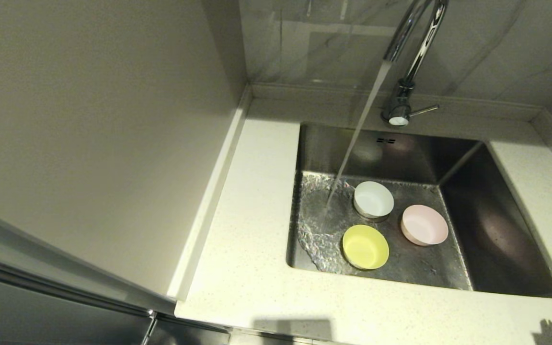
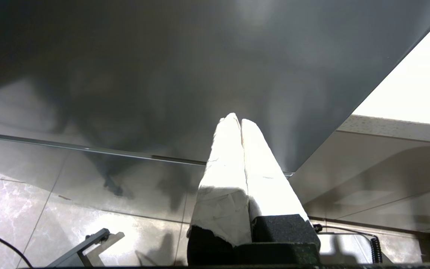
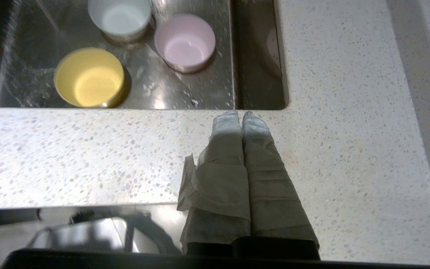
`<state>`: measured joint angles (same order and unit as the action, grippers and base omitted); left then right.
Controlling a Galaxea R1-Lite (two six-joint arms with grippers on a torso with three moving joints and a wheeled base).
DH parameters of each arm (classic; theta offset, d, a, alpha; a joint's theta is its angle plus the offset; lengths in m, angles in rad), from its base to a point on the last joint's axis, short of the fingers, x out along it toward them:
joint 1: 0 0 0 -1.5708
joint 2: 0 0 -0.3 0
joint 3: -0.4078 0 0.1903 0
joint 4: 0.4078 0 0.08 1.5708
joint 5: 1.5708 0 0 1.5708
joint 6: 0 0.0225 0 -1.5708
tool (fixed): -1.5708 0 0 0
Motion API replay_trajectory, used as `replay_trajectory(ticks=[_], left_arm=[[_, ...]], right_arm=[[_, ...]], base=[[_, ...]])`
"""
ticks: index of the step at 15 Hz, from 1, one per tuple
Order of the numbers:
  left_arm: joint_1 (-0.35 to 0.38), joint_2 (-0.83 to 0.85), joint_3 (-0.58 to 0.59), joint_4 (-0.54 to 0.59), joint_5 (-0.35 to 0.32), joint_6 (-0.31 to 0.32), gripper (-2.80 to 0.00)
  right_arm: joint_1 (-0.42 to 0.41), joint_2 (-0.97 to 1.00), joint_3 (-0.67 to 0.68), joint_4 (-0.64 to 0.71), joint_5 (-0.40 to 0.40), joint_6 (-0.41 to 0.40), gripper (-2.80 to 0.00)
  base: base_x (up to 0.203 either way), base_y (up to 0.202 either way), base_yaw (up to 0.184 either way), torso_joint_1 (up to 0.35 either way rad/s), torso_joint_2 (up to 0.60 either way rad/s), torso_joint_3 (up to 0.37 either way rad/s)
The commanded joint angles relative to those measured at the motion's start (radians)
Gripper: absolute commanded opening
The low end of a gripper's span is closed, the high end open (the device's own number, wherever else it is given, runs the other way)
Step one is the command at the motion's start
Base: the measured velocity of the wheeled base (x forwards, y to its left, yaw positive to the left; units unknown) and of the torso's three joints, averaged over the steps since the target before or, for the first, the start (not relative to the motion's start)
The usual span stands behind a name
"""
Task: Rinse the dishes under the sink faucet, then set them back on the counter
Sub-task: Wait for the water to rinse the bowl
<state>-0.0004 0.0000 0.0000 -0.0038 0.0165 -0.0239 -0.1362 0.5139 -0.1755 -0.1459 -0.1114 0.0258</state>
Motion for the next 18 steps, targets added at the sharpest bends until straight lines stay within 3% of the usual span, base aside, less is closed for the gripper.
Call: replay_trajectory(ticks=[1,2,4,6,9,12,18], left_arm=[[0.000,-0.002,0.000,-0.001,0.000,-0.001,-2.80],[0.000,-0.002,0.000,-0.001,0.000,-0.001,-2.80],[0.000,-0.002,0.000,-0.001,0.000,-0.001,-2.80],[0.000,-0.002,0.000,-0.001,0.000,-0.001,-2.80],[0.000,-0.002,0.000,-0.001,0.000,-0.001,-2.80],[0.000,-0.002,0.000,-0.001,0.000,-0.001,-2.80],[0.000,-0.002,0.000,-0.001,0.000,-0.001,-2.80]], right_arm=[[0.000,-0.241,0.114,-0.028,0.009,0.014,-2.80],[0.000,-0.240,0.158,-0.024,0.021,0.022,-2.80],[0.000,-0.228,0.175,0.089,0.121,0.020,-2.80],[0.000,-0.227,0.174,0.086,0.136,-0.038,-2.80],[0.000,-0.227,0.175,0.118,0.132,-0.081,-2.80],[0.000,-0.227,0.174,0.150,0.104,-0.034,-2.80],[0.013,-0.227,0.175,0.149,0.098,-0.032,-2.80]], base=[[0.000,0.000,0.000,0.000,0.00,0.000],[0.000,0.000,0.000,0.000,0.00,0.000],[0.000,0.000,0.000,0.000,0.00,0.000],[0.000,0.000,0.000,0.000,0.00,0.000],[0.000,0.000,0.000,0.000,0.00,0.000],[0.000,0.000,0.000,0.000,0.00,0.000],[0.000,0.000,0.000,0.000,0.00,0.000]])
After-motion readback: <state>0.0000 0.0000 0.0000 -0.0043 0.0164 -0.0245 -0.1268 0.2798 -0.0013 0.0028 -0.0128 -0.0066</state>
